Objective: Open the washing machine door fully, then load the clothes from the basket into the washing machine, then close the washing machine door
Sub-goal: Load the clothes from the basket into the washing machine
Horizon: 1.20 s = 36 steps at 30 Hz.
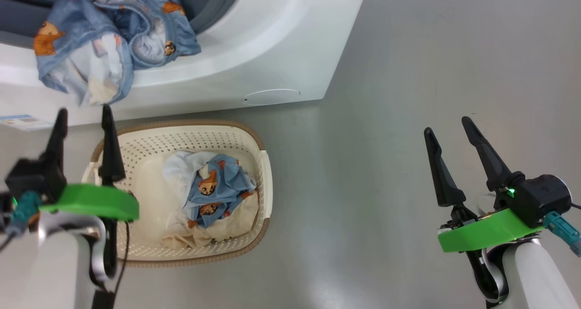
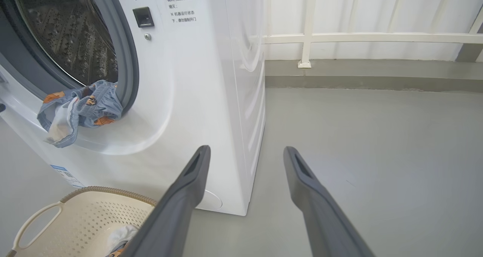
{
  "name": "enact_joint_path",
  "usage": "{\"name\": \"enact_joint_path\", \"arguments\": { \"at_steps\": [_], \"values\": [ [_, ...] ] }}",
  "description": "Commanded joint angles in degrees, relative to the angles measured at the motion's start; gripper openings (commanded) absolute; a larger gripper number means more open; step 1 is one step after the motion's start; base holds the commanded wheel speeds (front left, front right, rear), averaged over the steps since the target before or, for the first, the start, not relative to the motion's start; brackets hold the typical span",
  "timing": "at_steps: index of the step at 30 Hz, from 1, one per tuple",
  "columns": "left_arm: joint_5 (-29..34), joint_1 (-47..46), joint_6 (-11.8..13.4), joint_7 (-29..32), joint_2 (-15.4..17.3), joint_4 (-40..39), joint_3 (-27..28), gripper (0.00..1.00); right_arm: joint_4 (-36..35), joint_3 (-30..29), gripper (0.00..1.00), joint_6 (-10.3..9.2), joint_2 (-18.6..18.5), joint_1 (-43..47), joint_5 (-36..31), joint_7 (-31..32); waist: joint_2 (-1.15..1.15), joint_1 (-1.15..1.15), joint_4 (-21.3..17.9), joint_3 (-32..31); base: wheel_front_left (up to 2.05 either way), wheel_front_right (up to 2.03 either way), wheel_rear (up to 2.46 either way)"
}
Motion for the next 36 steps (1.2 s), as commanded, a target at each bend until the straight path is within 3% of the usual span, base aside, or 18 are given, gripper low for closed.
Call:
{"name": "enact_joint_path", "arguments": {
  "at_steps": [1, 28, 36],
  "values": [
    [-0.75, 2.13, 0.72, -0.08, 1.08, -2.76, 1.91, 1.0, -1.52, 0.88, 1.0, 0.09, -0.33, 1.27, -0.09, -0.27, 0.0, 0.0, 0.46, 0.0, 0.0, 0.0, 0.0],
    [-3.62, 19.81, 4.11, -0.57, -2.28, -10.52, 1.09, 1.0, -1.23, -0.91, 1.0, 0.09, 0.04, 5.47, 0.08, -0.27, 0.0, 0.0, 1.13, -5.52, 0.0, 0.0, 0.0],
    [-3.81, 20.11, 4.49, 0.39, -1.11, -13.16, 1.53, 1.0, -1.18, -0.64, 1.0, 0.09, 0.41, 5.79, 0.25, -0.27, 0.0, 0.0, 0.74, -5.36, 0.0, 0.0, 0.0]
  ]
}}
